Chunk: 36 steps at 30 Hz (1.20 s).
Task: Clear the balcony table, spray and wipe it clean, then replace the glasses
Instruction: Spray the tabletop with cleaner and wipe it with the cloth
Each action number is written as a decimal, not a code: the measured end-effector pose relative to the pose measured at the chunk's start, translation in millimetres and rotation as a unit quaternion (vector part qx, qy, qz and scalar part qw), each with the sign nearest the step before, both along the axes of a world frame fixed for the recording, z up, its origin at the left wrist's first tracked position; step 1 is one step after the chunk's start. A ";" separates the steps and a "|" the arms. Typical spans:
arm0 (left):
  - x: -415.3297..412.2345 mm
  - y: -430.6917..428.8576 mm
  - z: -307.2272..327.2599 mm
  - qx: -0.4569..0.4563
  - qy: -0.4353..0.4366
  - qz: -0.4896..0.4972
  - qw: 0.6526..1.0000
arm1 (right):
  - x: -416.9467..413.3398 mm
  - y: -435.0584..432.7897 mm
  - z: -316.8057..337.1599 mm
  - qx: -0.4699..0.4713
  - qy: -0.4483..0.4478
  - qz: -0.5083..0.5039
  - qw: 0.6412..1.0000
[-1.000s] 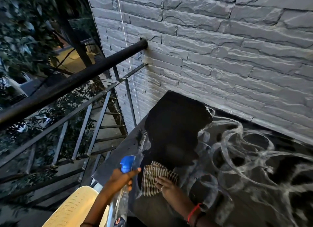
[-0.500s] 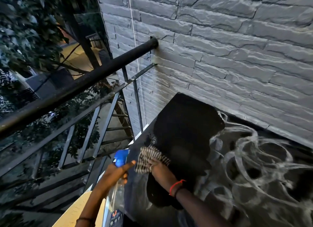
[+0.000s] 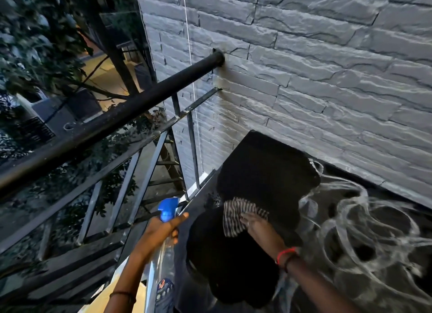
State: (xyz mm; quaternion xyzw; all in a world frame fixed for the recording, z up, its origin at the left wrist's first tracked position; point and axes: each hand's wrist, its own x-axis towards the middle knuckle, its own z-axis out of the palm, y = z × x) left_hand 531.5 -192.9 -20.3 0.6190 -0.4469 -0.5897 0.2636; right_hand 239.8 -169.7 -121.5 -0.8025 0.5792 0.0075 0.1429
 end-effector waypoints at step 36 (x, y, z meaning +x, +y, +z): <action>30.2 -33.1 1.1 -0.005 0.030 0.051 0.998 | 130.1 -3.4 -15.7 0.107 -0.255 0.005 0.961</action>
